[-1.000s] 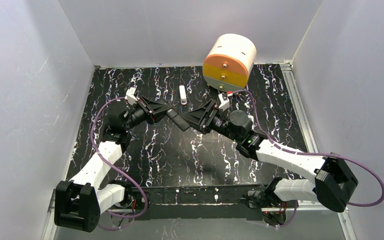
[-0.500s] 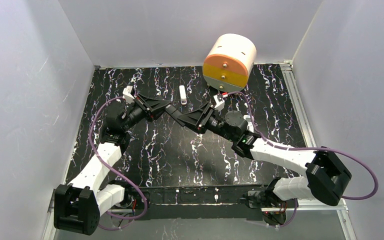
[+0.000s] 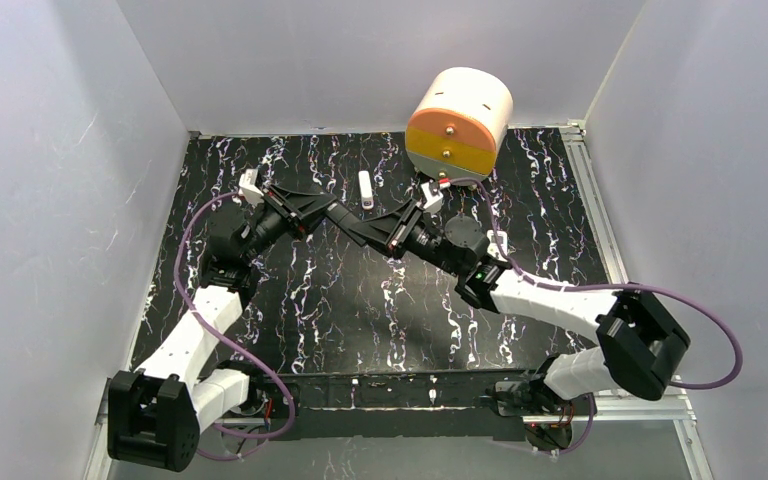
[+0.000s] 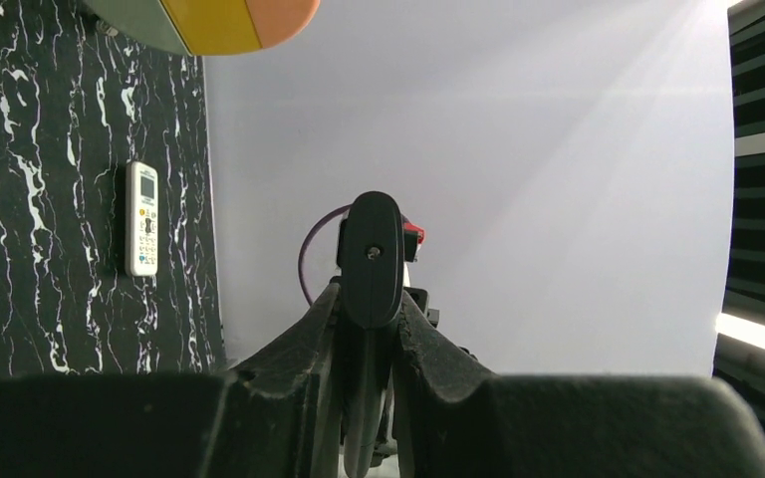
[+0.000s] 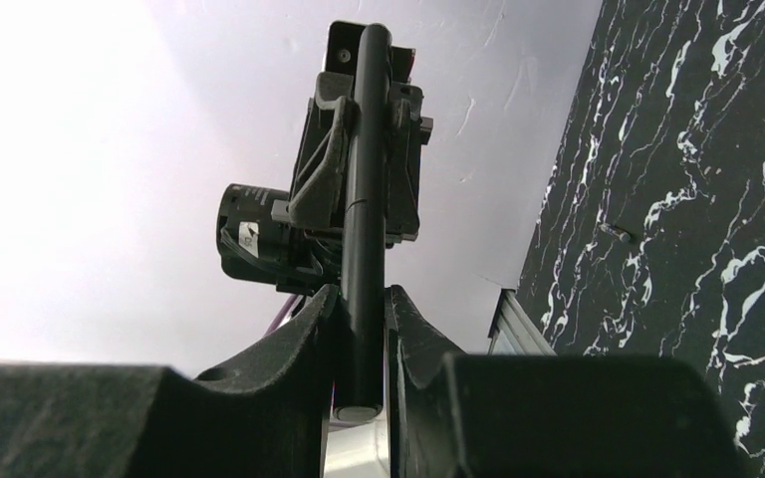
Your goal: Load the batteries into the remote control
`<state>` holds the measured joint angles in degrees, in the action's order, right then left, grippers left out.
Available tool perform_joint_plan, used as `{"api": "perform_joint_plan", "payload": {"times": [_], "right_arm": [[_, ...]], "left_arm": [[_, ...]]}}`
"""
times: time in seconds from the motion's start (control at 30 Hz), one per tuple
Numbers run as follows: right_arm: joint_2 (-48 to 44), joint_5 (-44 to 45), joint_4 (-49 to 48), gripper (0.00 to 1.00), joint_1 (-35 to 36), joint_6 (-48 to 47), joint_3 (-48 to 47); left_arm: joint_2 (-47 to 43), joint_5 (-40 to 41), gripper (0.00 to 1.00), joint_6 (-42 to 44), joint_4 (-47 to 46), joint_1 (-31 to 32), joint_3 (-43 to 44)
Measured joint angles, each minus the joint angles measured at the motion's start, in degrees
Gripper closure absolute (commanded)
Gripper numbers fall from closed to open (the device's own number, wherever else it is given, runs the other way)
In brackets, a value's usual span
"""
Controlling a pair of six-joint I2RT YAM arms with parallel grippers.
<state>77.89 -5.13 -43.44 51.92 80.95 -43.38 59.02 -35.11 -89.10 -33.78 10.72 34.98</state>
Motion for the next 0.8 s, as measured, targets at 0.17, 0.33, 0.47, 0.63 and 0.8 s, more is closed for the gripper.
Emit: {"api": "perform_joint_plan", "payload": {"times": [0.17,0.33,0.47,0.63,0.8], "right_arm": [[2.7,-0.8,-1.1,0.76,-0.1,0.7,-2.4],[6.0,-2.8,-2.2,0.77,-0.4,1.9,-4.9],[6.9,-4.4,-2.1,0.76,-0.6,2.3,-5.3],[5.9,-7.3,-1.1,0.63,-1.9,1.4,-5.2],[2.2,-8.9,1.2,0.36,-7.5,-1.8,-3.1]], "left_arm": [[-0.9,3.5,1.00,0.7,-0.3,0.4,0.0],[-0.9,8.9,1.00,1.9,-0.9,1.6,-0.2],[-1.0,10.0,1.00,3.0,-1.2,2.2,-0.8],[-1.1,10.1,1.00,4.8,-2.1,3.1,-0.7],[-0.8,1.6,1.00,7.6,-1.9,6.5,-0.3]]}}
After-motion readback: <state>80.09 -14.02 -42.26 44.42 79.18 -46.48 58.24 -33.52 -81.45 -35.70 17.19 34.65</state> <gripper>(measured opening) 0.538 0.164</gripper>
